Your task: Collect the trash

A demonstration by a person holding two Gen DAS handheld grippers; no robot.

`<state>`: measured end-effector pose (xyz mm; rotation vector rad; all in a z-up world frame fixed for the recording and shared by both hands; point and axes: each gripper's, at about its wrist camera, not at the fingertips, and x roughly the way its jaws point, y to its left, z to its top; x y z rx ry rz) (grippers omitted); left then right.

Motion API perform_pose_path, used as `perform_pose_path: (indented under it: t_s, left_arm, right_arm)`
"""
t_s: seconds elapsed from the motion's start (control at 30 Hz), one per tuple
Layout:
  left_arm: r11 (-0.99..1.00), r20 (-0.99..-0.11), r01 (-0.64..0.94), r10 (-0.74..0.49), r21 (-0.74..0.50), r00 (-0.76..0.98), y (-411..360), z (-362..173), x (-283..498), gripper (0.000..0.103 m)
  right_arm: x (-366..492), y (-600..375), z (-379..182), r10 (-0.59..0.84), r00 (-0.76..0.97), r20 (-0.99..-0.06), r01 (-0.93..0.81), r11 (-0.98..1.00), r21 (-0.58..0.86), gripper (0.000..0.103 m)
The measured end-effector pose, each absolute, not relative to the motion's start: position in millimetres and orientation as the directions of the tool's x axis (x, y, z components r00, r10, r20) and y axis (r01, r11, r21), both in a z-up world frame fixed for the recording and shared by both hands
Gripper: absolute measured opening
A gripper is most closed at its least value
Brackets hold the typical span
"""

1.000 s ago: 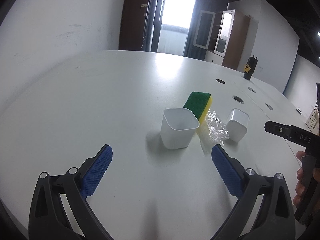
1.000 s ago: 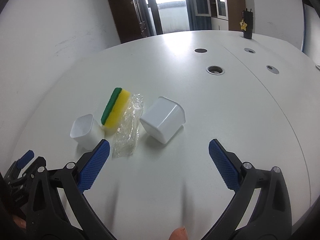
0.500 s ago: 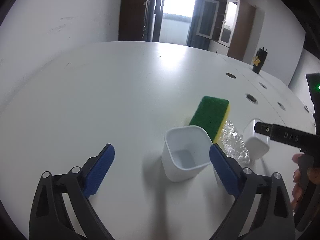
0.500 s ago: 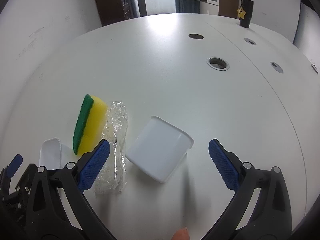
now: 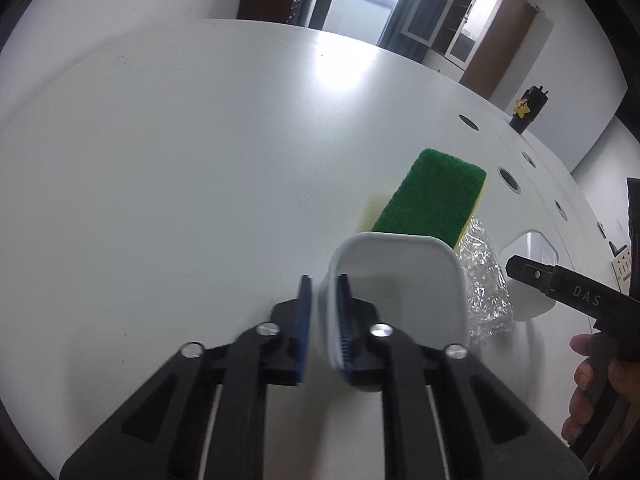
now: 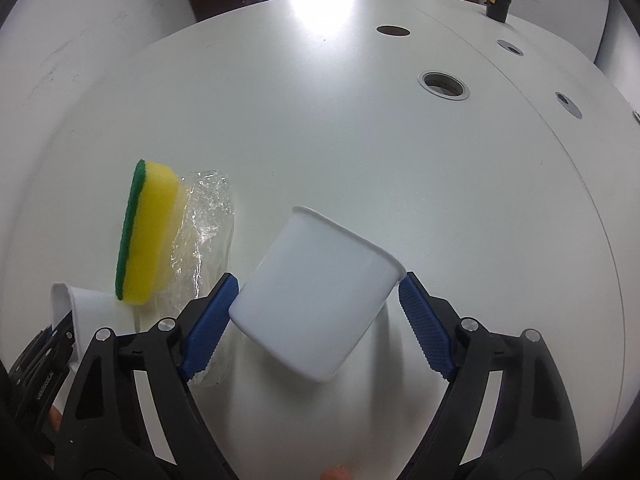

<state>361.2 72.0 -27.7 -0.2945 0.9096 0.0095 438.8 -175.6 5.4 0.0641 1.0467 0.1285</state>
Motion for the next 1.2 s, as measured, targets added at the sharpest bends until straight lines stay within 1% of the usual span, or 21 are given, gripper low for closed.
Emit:
perform_pose_path:
  t_s: [0.1,0.23,0.33,0.47,0.53,0.63,0.7,0.73,0.83,0.97,1.1,1.2]
  left_arm:
    - [0.965,-0.771,-0.132,-0.093,-0.225,0.631,74.8,-26.8,355.7,0.003]
    - [0.962,-0.748,-0.137,-0.090,-0.237,0.657,80.9,-19.8,335.5,0.003]
    - [0.951,-0.721,-0.136,-0.112,-0.277,0.684,87.4,-11.3,312.2,0.003]
    - [0.920,-0.671,-0.131,-0.167,-0.370,0.722,92.6,-3.4,274.2,0.003]
    - [0.920,-0.657,-0.119,-0.173,-0.374,0.733,87.1,-1.7,256.7,0.003]
    - [0.952,-0.647,-0.100,-0.119,-0.291,0.753,71.7,1.7,233.2,0.003]
    - [0.972,-0.635,-0.102,-0.056,-0.210,0.770,64.1,2.0,215.9,0.003]
    - [0.976,-0.633,-0.101,-0.046,-0.194,0.773,62.3,1.2,209.3,0.003]
    - [0.983,-0.621,-0.094,-0.026,-0.160,0.783,58.3,-1.2,186.3,0.003]
    - [0.985,-0.605,-0.082,-0.026,-0.149,0.796,51.5,-2.1,158.8,0.003]
    - [0.997,-0.565,-0.034,-0.008,-0.063,0.825,29.6,-6.1,138.7,0.003]
    - [0.998,-0.573,-0.004,-0.037,-0.070,0.819,23.4,-8.9,128.0,0.003]
  right_arm:
    - [431.4,-178.8,6.5,0.161,0.500,-0.851,-0.101,0.987,0.127,0.078]
    - [416.9,-188.0,12.6,0.166,0.528,-0.833,-0.116,0.986,0.123,0.078]
    - [397.0,-194.7,22.4,0.186,0.563,-0.805,-0.134,0.982,0.132,0.078]
    - [359.7,-195.8,29.8,0.212,0.607,-0.765,-0.171,0.976,0.135,0.078]
    - [342.9,-191.9,31.1,0.212,0.620,-0.756,-0.193,0.975,0.115,0.078]
    - [317.7,-186.6,34.0,0.214,0.640,-0.738,-0.222,0.971,0.089,0.078]
    - [299.3,-184.8,34.4,0.239,0.642,-0.729,-0.243,0.964,0.102,0.078]
    - [291.6,-184.1,34.1,0.252,0.641,-0.725,-0.255,0.961,0.108,0.078]
    - [263.9,-183.0,31.8,0.269,0.652,-0.709,-0.284,0.954,0.100,0.078]
    - [230.7,-182.5,29.6,0.262,0.679,-0.686,-0.296,0.953,0.070,0.078]
    - [199.6,-175.8,29.2,0.256,0.707,-0.659,-0.320,0.947,0.026,0.078]
    - [179.5,-178.3,24.9,0.284,0.705,-0.649,-0.337,0.940,0.045,0.078]
